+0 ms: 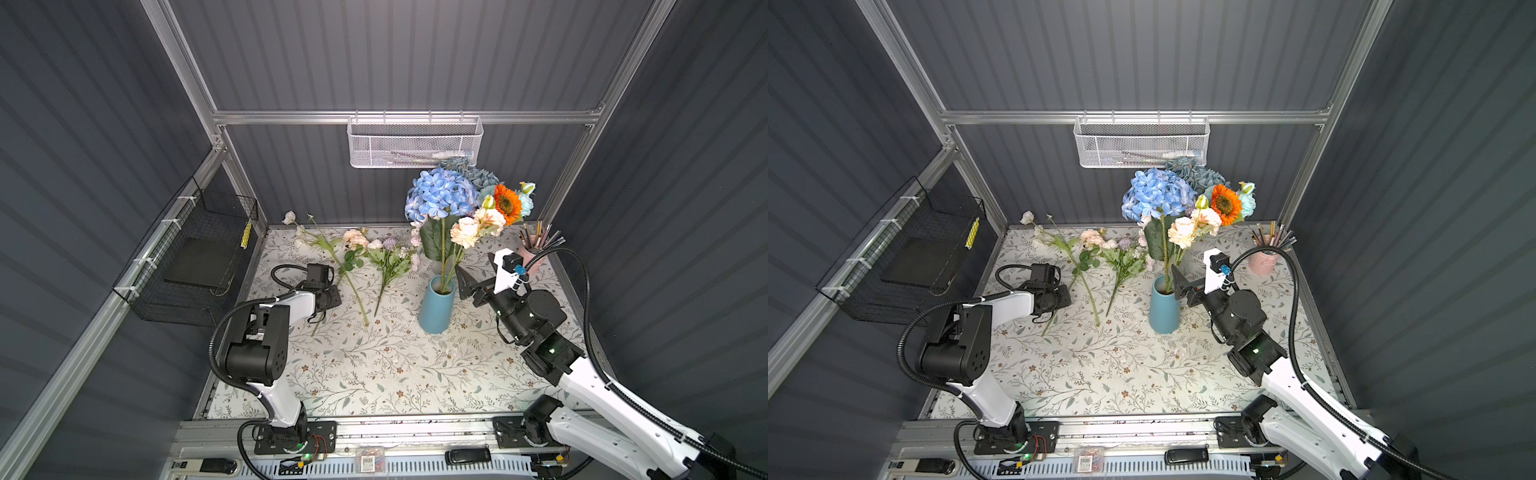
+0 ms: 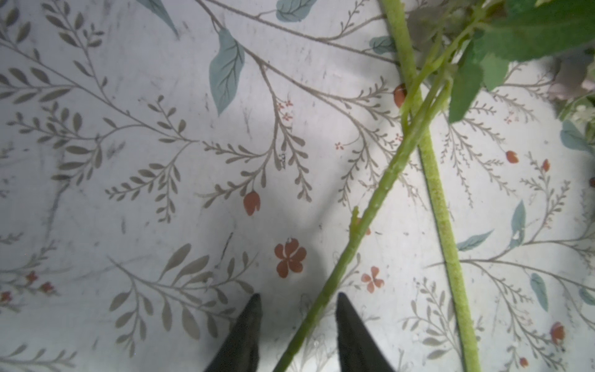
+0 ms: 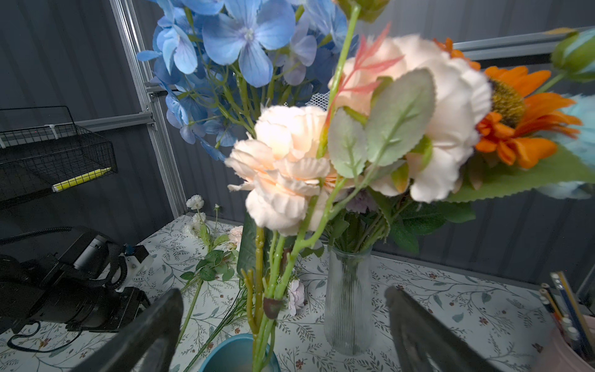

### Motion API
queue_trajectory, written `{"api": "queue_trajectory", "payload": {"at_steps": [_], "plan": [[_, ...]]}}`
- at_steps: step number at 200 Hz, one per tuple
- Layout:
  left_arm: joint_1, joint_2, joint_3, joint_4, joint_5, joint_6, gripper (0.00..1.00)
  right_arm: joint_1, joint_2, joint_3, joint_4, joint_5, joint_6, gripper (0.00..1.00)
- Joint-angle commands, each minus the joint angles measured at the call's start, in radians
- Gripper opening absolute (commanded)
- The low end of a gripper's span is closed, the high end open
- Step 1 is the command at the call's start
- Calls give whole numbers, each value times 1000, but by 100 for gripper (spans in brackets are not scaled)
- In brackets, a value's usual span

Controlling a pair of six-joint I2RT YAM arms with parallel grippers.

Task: Arrange flowers in a vase
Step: Rotate the flower at the top-left of the table, then pick up the flower from the top-left of the table.

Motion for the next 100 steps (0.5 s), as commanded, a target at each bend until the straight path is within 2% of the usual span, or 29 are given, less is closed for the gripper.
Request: {"api": "queue_trajectory", "payload": {"at_steps": [1, 37, 66, 88, 100], "plan": [[-16, 30, 40, -82, -4, 27, 30, -2, -15, -4, 26, 14, -9, 99], [-39, 57, 93, -165, -43, 56, 28, -2, -17, -6, 34, 18, -13, 99], [-44, 83, 123, -195, -43, 67, 16, -2, -23, -5, 34, 17, -19, 99], [-53, 83, 128, -195, -47, 77, 0, -3, -33, -7, 34, 22, -27, 99], [-61, 81, 128, -192, -48, 85, 0, -3, -37, -9, 34, 27, -28, 99]]}}
